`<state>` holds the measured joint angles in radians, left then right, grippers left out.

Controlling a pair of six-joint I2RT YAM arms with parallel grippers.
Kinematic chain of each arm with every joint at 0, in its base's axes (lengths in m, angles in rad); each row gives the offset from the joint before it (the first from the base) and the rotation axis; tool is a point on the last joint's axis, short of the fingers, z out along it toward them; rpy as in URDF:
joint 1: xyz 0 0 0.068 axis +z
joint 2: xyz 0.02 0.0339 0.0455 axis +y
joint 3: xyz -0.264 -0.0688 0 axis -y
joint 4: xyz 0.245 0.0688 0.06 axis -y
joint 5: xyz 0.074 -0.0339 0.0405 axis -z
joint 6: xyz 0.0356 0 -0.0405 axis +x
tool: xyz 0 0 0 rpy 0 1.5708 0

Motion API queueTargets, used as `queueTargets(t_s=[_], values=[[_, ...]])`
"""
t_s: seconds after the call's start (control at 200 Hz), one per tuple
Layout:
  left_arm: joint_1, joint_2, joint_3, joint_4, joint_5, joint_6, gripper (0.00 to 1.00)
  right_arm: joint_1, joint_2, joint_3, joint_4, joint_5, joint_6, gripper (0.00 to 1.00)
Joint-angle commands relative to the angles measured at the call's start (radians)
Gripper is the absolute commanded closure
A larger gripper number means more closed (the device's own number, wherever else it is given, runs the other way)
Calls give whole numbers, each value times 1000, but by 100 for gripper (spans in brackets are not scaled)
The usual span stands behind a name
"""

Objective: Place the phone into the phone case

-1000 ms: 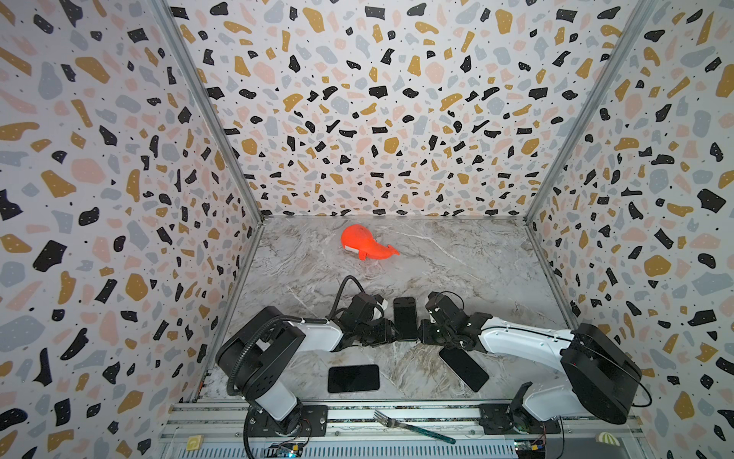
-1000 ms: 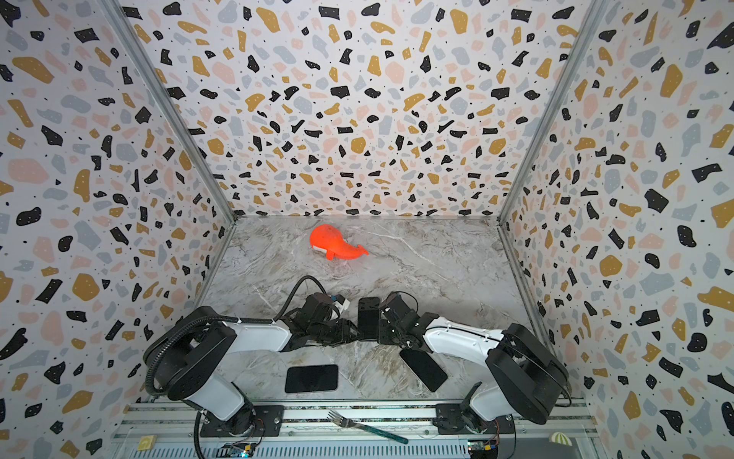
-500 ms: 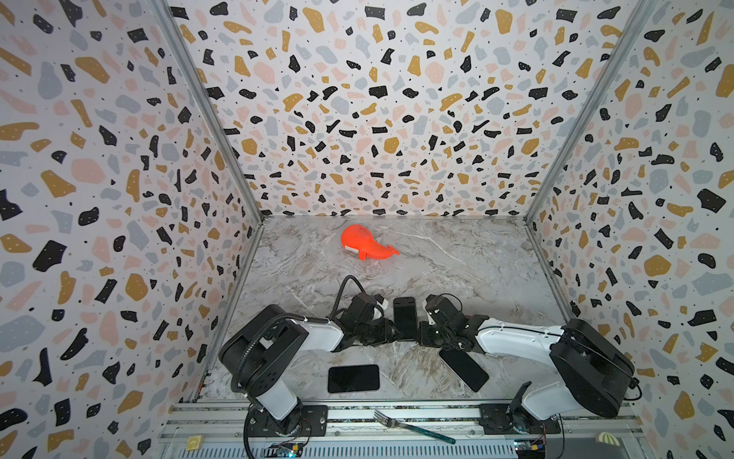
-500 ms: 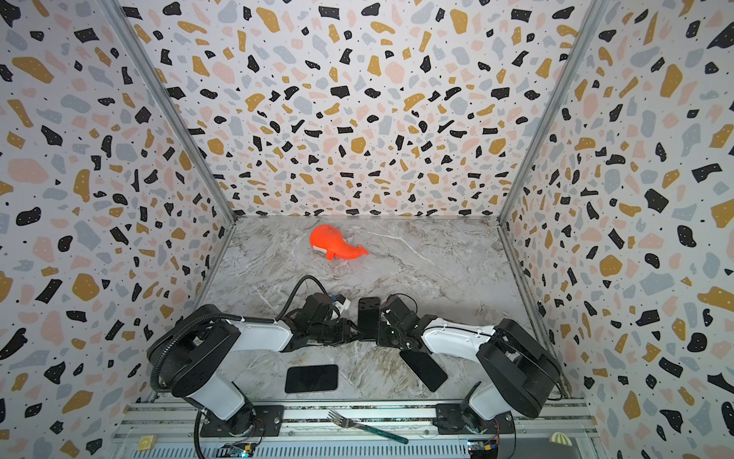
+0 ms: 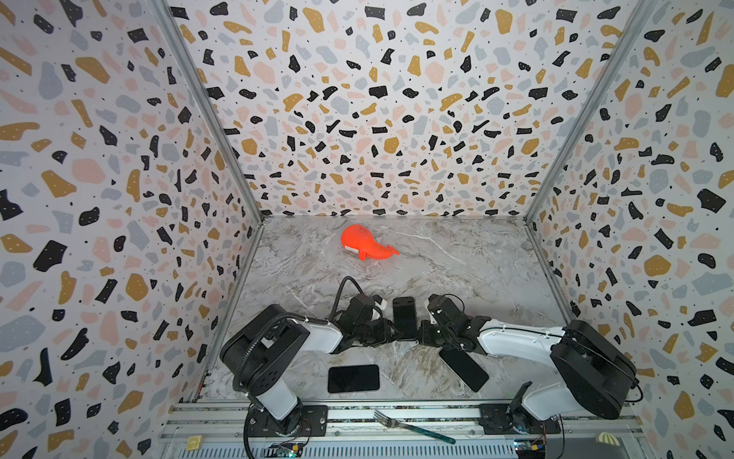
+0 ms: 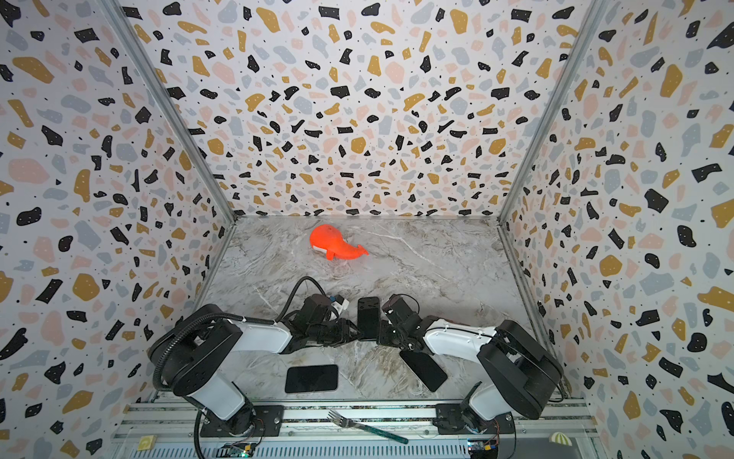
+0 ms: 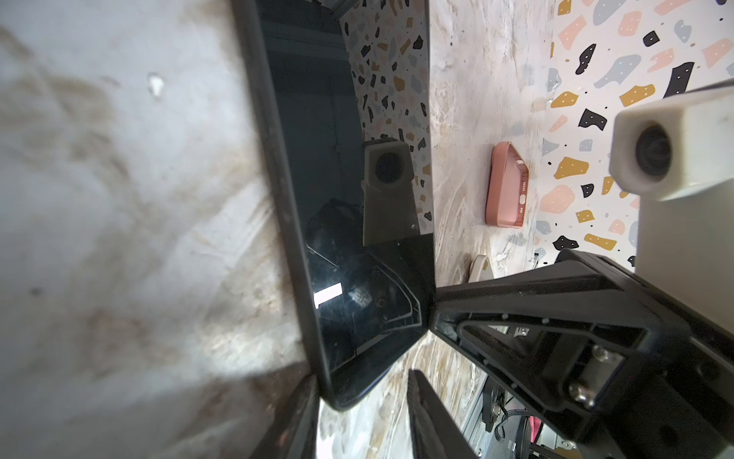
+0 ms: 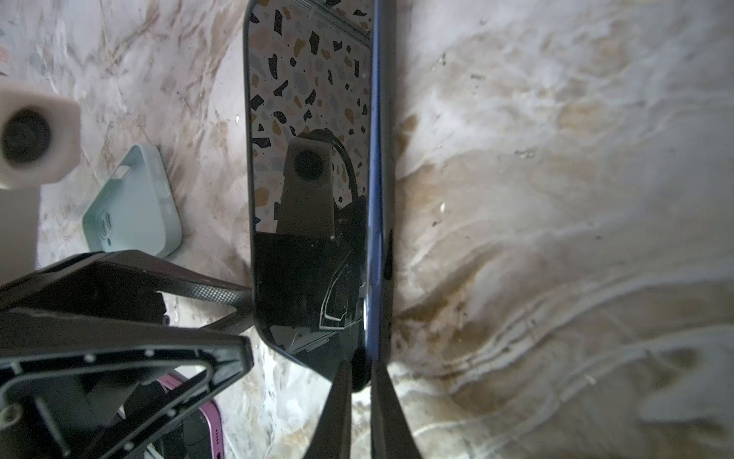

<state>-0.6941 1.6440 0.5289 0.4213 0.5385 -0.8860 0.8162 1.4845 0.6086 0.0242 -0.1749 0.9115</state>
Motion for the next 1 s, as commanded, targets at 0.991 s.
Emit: queueTargets(t_s=[0.991], values=[[78, -4, 61, -291, -40, 173, 54, -190, 59, 195, -75, -153, -360, 65]])
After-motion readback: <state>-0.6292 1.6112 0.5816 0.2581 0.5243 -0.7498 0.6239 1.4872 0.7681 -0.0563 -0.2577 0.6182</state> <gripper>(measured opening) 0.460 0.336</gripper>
